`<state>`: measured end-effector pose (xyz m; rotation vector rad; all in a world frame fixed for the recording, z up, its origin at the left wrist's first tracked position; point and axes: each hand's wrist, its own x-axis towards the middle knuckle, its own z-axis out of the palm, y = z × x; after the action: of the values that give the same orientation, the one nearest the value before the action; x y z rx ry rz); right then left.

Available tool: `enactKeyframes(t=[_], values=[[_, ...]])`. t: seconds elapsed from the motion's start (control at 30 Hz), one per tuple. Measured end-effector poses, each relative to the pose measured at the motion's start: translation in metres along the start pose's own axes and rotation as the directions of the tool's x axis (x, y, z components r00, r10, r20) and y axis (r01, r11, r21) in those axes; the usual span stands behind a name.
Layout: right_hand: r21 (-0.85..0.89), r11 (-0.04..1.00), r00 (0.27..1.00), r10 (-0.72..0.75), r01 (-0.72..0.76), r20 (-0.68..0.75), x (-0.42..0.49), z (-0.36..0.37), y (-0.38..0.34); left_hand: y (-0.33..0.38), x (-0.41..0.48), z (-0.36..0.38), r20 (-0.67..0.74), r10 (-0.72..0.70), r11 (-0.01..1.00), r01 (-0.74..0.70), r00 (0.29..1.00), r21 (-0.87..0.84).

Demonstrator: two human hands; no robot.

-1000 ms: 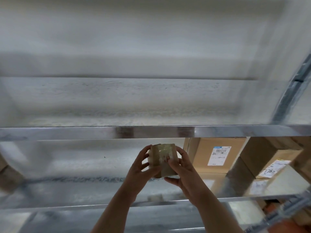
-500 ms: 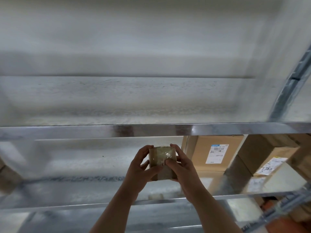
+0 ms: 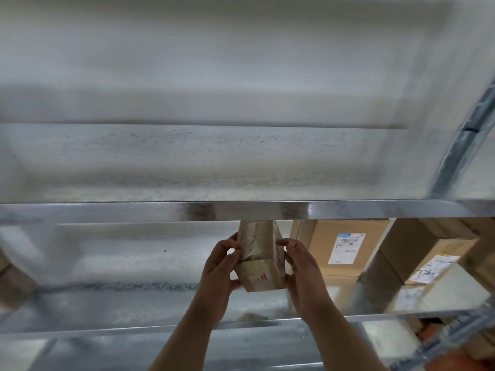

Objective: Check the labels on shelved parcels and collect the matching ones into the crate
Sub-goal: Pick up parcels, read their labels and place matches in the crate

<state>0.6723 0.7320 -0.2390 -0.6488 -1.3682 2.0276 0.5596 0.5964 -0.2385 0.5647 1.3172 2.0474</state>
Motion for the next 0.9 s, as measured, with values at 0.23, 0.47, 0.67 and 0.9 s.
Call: enactKeyframes(t=[0.23,0.47,0.67,0.9], values=[[0.183,0.978,0.995,0.098,-0.103,0.036,-0.003,-0.008,0.002,-0.001,-0.005,-0.006,0.087,0.060,0.992,-0.069,0.994,0.105],[0.048,0.997,0.995,-0.072,0.068,0.076,-0.017,0.004,-0.010,0.001,-0.008,0.005,0.030,-0.065,0.998,0.065,0.997,0.000],[0.048,0.987,0.986,-0.158,0.155,0.046,-0.025,0.015,-0.011,-0.006,-0.008,0.023,0.005,-0.059,0.990,0.058,0.998,0.128],[0.040,0.999,0.950,-0.002,-0.011,0.314,-0.032,0.032,-0.014,0.005,-0.032,0.010,-0.114,0.066,0.991,-0.052,0.991,0.126]])
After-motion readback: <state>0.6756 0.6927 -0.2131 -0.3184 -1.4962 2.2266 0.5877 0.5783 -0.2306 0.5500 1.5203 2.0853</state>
